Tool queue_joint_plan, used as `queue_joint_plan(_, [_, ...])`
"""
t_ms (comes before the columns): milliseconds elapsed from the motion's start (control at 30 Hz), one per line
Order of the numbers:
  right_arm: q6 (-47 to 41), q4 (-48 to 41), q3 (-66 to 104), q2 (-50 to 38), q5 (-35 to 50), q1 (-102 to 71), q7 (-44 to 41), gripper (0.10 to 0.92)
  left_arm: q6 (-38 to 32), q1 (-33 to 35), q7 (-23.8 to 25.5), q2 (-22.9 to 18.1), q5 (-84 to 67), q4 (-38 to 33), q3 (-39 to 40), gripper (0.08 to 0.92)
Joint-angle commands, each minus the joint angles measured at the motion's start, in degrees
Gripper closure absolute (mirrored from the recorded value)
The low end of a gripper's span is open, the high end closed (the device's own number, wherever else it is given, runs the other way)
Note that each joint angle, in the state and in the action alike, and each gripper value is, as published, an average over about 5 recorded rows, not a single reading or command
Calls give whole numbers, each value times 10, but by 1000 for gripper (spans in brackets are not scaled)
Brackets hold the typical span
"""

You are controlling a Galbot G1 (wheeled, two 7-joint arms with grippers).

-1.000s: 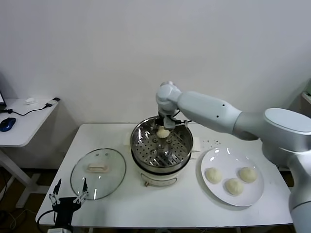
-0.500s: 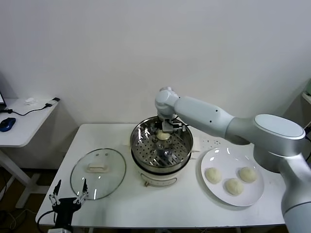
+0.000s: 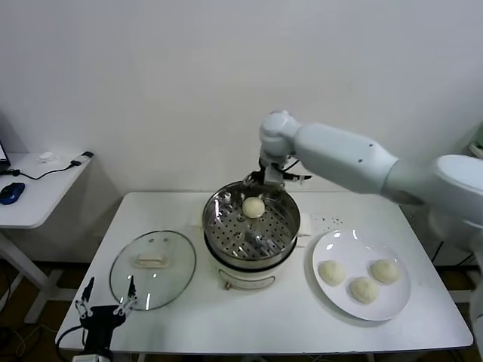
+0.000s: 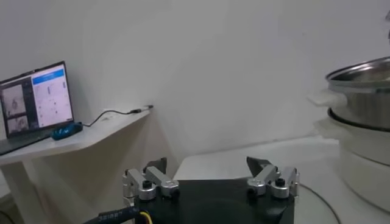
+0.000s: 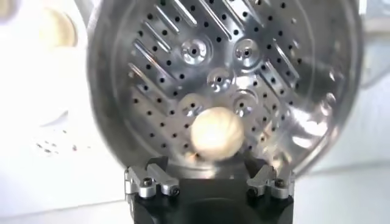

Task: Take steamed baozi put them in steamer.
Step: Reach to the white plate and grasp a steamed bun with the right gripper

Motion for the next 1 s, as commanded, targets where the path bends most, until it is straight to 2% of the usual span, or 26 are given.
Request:
queue_joint_plan(33, [-179,82,-142,-124,288,142,26,203,2,4,0,0,1,-13,2,177])
queue_joint_plan(200, [-397,157,-153,-242,383,140,78,203,2,8,0,-1,0,-20,3,177])
queue_joint_plan(367, [-486,198,-151,-322,391,103,76,203,0,13,-1,-3,-2,-20,5,177])
queue_joint_plan(500, [-494,216,-135,-368,366,37,53,203,-3,19,-1,-4,-3,-20,5,177])
queue_joint_plan(667, [-474,211,-59,-397,276,-101,21,203,-4,24,-2,-5,-9,-20,5,177])
queue_joint_plan(1000, [-466,150,101,-353,186,-305,35,203,-7,25,-4,-7,-9,-8,6,177])
